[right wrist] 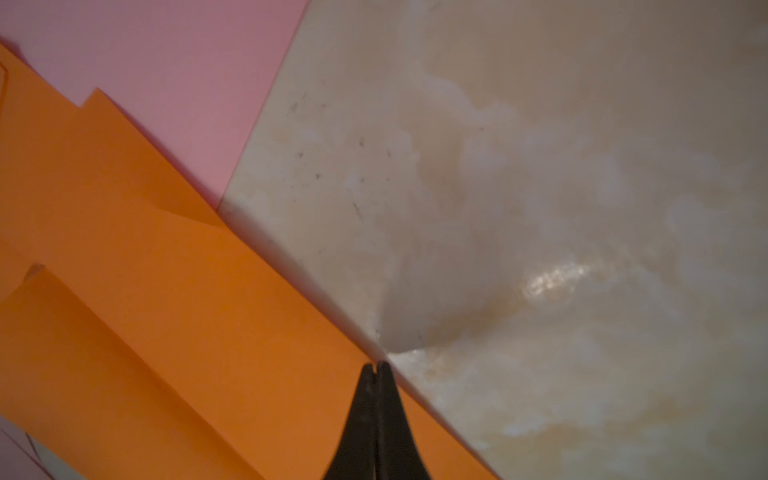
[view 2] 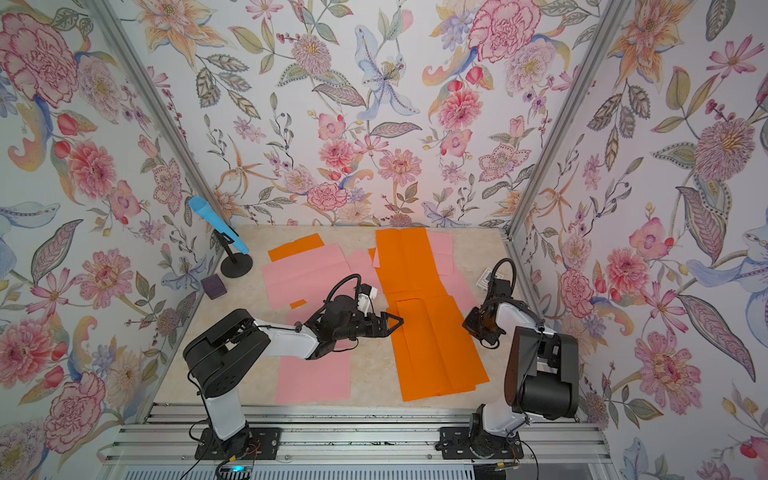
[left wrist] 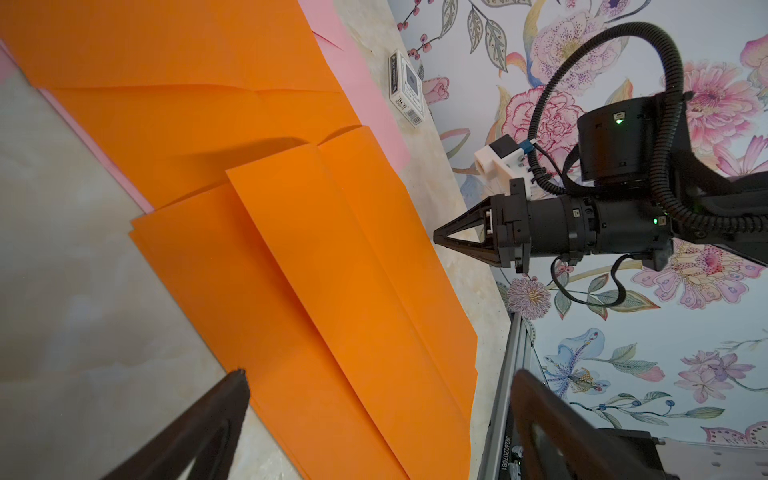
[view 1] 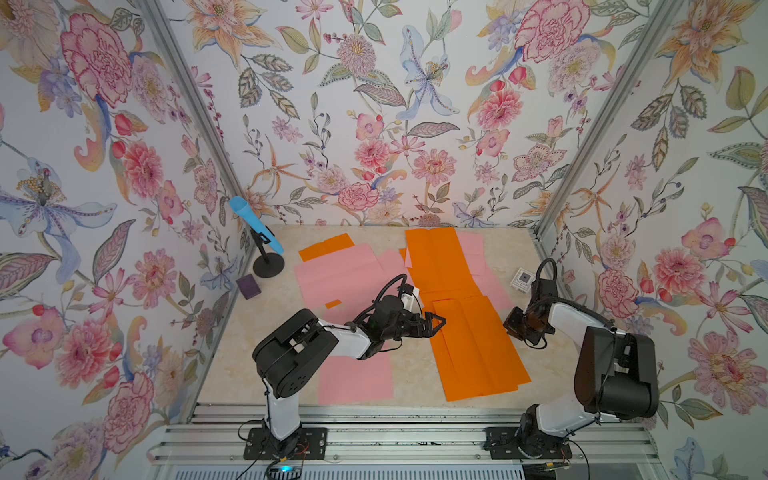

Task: Sort the scattered colored papers by color
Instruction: Adjust the colored paper.

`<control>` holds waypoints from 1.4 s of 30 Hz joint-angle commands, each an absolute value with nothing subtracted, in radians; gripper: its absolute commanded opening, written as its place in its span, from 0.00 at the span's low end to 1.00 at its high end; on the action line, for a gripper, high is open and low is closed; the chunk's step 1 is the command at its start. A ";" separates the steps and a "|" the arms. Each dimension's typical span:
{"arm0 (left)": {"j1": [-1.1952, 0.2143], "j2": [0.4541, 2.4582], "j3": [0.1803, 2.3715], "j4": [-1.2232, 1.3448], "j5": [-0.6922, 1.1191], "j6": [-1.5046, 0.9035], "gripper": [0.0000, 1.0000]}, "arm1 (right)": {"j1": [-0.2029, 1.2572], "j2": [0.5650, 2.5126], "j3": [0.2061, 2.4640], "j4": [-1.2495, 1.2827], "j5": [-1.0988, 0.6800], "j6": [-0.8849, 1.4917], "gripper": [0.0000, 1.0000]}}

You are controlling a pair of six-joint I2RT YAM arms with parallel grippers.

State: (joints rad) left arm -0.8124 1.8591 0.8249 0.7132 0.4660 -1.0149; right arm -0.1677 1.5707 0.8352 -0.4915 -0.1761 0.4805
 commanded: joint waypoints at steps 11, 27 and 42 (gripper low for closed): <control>-0.833 1.871 0.811 0.743 0.458 -1.035 1.00 | -0.195 1.619 0.822 -0.434 -0.176 0.487 0.00; -0.840 1.900 0.849 0.736 0.472 -1.040 1.00 | -0.166 1.495 0.709 -0.411 -0.271 0.539 0.00; -0.841 1.909 0.870 0.704 0.469 -1.025 1.00 | -0.134 1.627 0.889 -0.427 -0.192 0.515 0.00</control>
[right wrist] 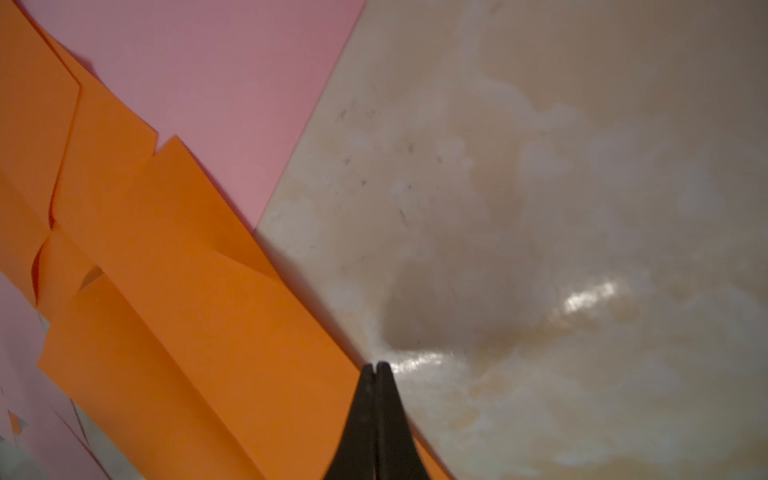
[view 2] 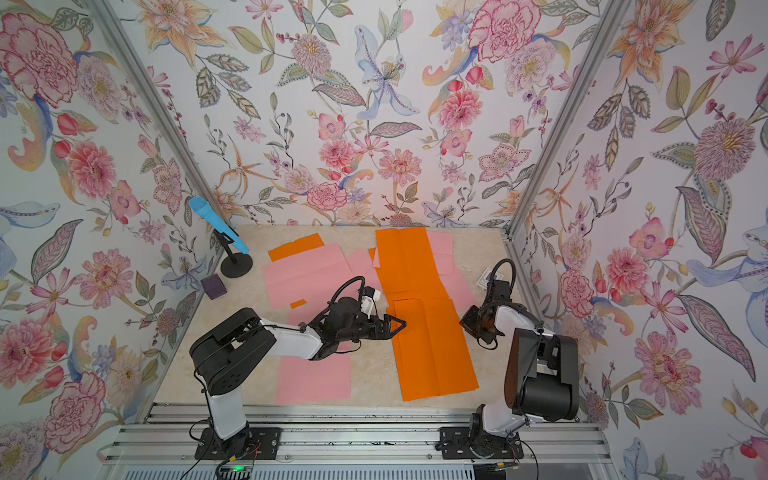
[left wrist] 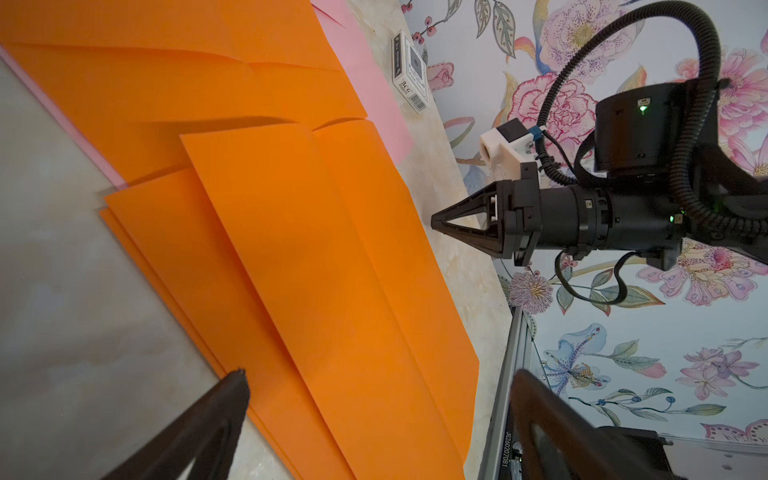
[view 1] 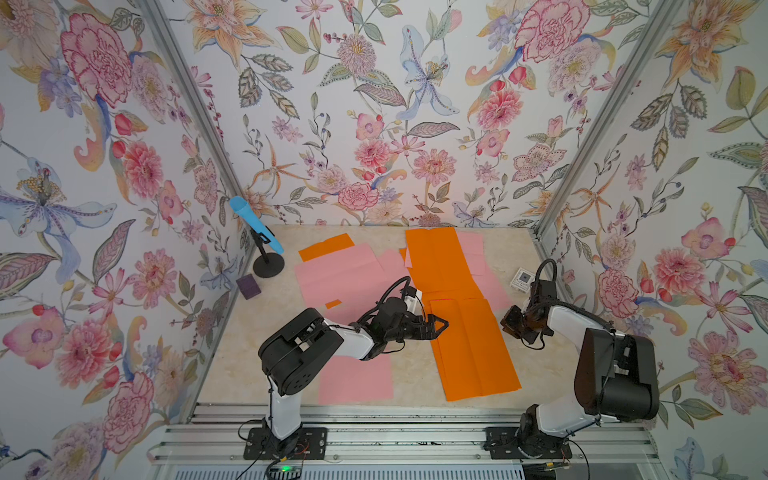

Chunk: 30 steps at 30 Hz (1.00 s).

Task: Sort the scattered colored papers by color
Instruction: Adjust the colored paper.

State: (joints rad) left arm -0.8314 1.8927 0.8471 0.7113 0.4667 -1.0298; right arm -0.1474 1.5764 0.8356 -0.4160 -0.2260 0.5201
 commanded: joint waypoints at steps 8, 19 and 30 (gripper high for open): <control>-0.841 1.922 0.871 0.711 0.473 -1.035 1.00 | -0.127 1.761 0.989 -0.423 -0.206 0.516 0.00; -0.830 1.905 0.863 0.700 0.470 -1.028 1.00 | -0.061 1.757 0.978 -0.388 -0.272 0.545 0.00; -0.804 1.859 0.890 0.608 0.460 -0.968 1.00 | -0.049 1.636 1.010 -0.429 -0.183 0.502 0.14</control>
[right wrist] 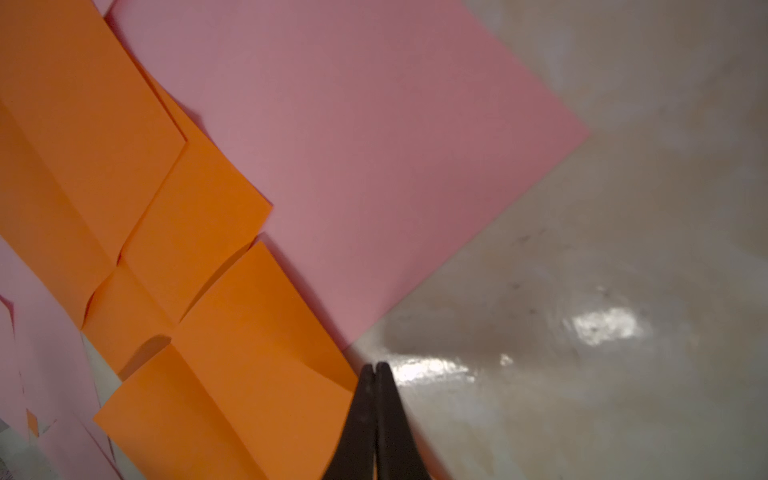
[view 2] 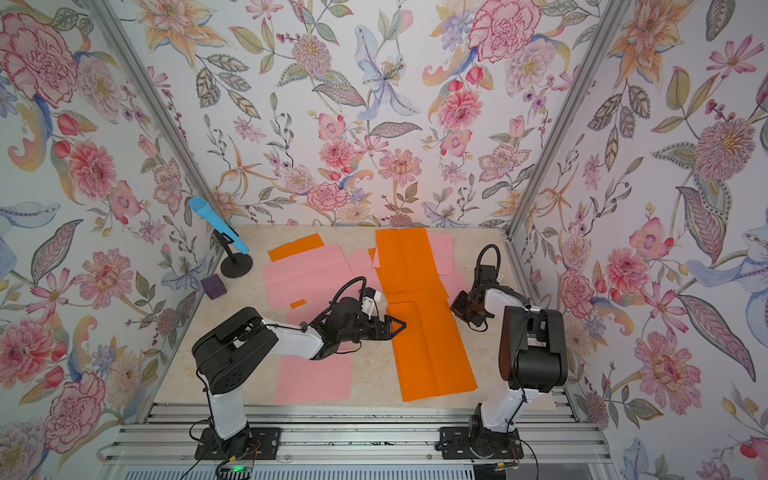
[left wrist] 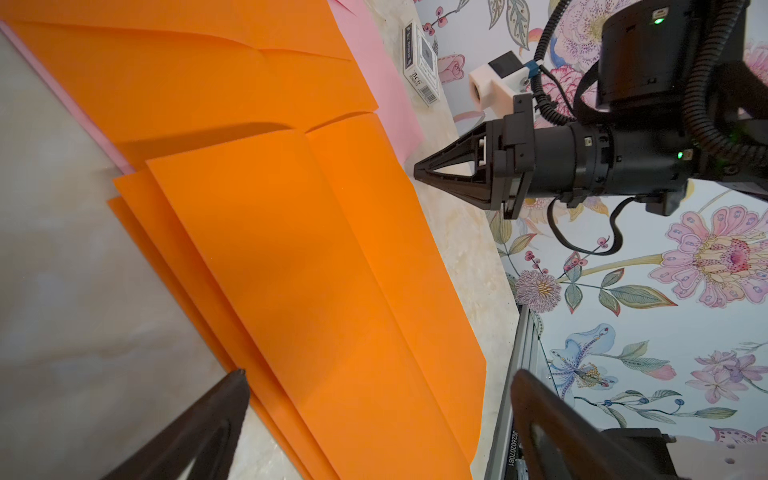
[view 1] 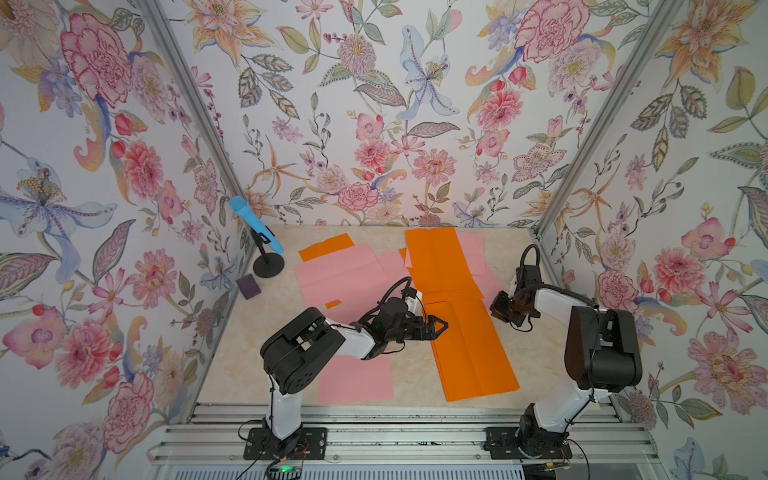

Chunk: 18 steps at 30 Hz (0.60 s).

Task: Sort the scattered colored papers by color
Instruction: Adjust the colored paper, then pick up the colored paper.

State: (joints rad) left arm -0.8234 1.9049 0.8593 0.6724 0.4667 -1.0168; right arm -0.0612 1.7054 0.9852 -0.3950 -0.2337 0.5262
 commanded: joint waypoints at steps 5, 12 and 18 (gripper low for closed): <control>-0.730 1.728 0.940 0.389 0.372 -0.822 1.00 | 0.051 1.558 1.082 -0.439 -0.154 0.439 0.69; -0.589 1.657 1.019 0.242 0.325 -0.720 1.00 | 0.130 1.626 1.159 -0.361 -0.289 0.451 0.96; -0.474 1.712 1.068 0.225 0.365 -0.719 1.00 | 0.199 1.735 1.251 -0.282 -0.371 0.468 1.00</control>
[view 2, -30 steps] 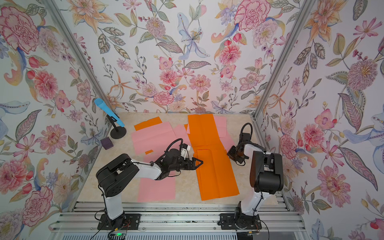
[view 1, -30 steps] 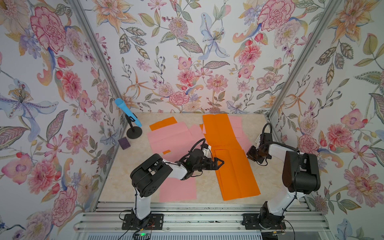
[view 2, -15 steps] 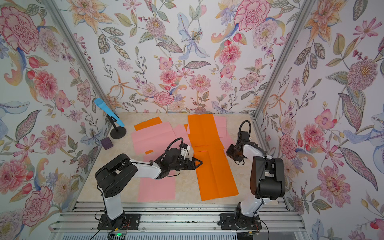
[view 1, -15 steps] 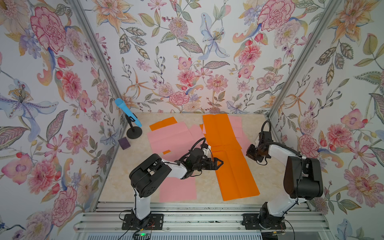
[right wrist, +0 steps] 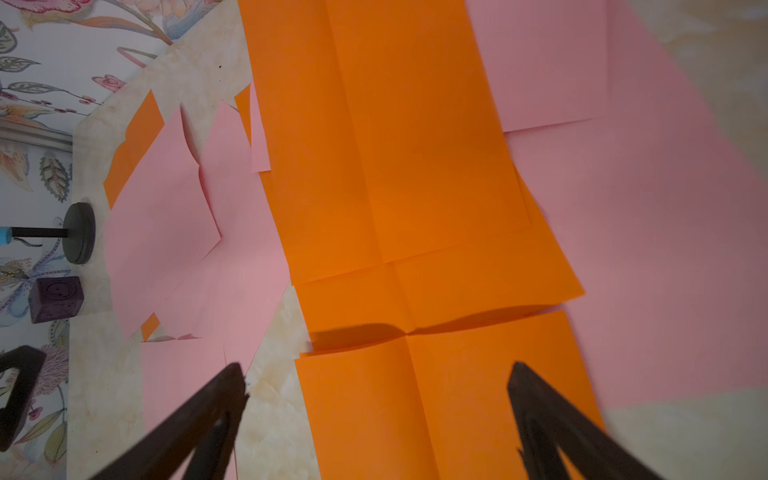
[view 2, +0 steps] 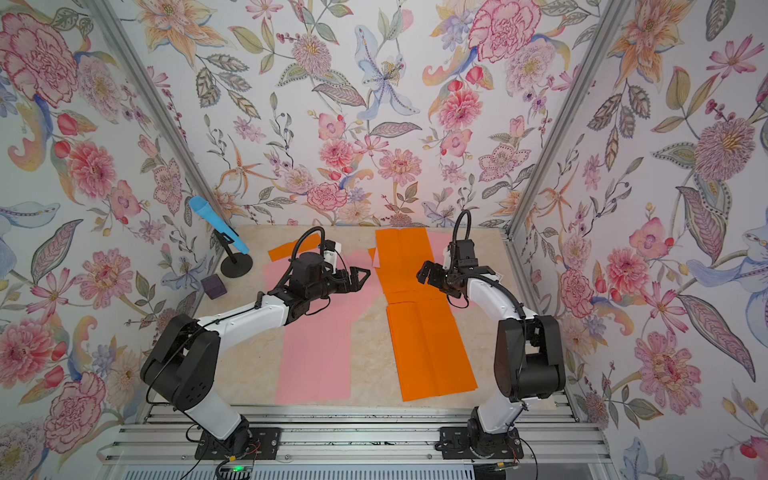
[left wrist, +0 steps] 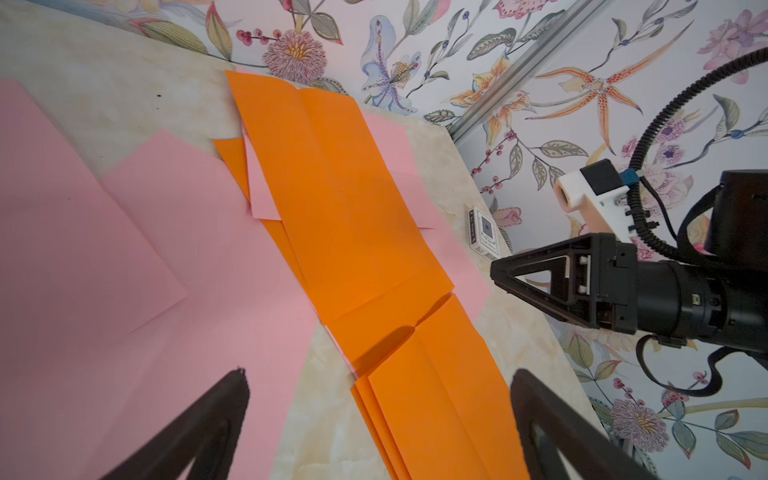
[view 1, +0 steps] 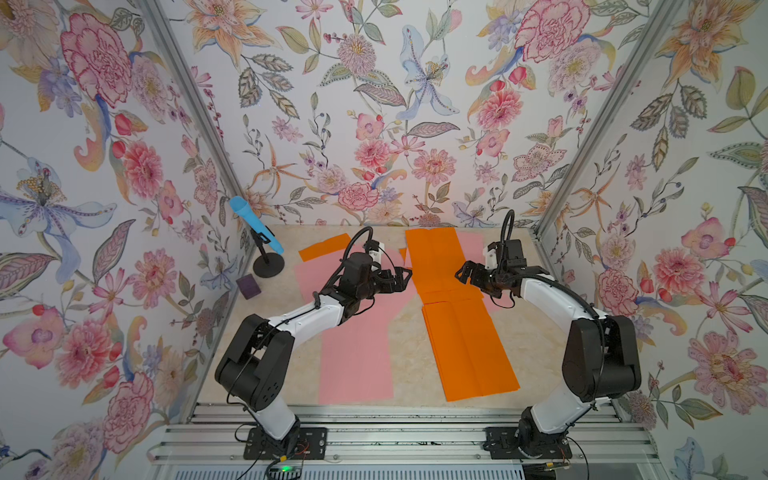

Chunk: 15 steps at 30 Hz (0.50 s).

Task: Sort the scattered colored papers by color
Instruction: Pick up the colored paper.

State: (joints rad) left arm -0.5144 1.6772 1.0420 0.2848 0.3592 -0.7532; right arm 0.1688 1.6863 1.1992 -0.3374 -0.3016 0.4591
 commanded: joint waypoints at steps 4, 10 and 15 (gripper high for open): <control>-0.394 1.723 1.074 0.204 0.372 -0.708 1.00 | 0.252 1.828 1.330 -0.235 -0.447 0.499 1.00; -0.282 1.711 1.053 0.149 0.373 -0.693 1.00 | 0.346 2.020 1.503 -0.198 -0.550 0.544 1.00; -0.240 1.694 1.024 0.153 0.399 -0.687 1.00 | 0.377 2.145 1.626 -0.177 -0.599 0.596 1.00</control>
